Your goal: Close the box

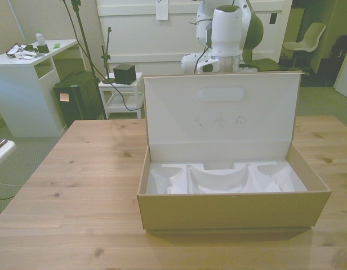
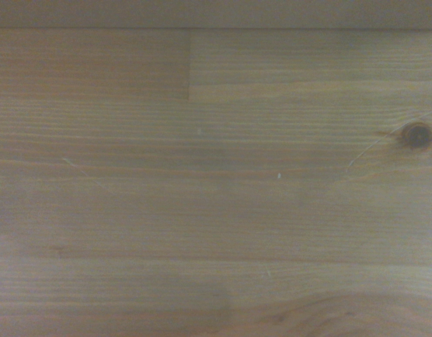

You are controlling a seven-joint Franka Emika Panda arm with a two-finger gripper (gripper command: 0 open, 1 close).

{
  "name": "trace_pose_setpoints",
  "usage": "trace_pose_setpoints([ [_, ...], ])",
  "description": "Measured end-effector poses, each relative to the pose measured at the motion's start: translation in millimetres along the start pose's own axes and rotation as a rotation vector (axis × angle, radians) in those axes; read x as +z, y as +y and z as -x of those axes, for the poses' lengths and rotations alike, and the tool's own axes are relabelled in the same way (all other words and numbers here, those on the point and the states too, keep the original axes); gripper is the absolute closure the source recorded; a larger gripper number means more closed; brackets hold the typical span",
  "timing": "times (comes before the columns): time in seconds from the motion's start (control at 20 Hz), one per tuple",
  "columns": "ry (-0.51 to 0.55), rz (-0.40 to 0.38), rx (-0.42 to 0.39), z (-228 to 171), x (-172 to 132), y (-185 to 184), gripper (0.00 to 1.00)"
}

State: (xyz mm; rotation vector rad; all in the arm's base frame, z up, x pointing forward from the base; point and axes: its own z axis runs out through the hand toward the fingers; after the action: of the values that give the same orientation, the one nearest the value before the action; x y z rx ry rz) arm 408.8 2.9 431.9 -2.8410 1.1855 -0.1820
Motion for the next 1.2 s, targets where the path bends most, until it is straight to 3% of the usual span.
trace_pose_setpoints([
  [0.25,0.013,-0.003,0.046,-9.9,-4.8,10.0,0.0],
  [0.45,0.059,-0.052,0.119,-37.3,-37.0,42.9,0.0],
  [0.75,0.124,-0.103,0.157,-75.1,-75.9,69.5,0.0],
  [1.05,0.263,-0.201,0.198,-127.8,-124.1,69.5,0.0],
  [1.2,0.323,-0.26,0.205,-146.9,-134.4,54.8,0.0],
])
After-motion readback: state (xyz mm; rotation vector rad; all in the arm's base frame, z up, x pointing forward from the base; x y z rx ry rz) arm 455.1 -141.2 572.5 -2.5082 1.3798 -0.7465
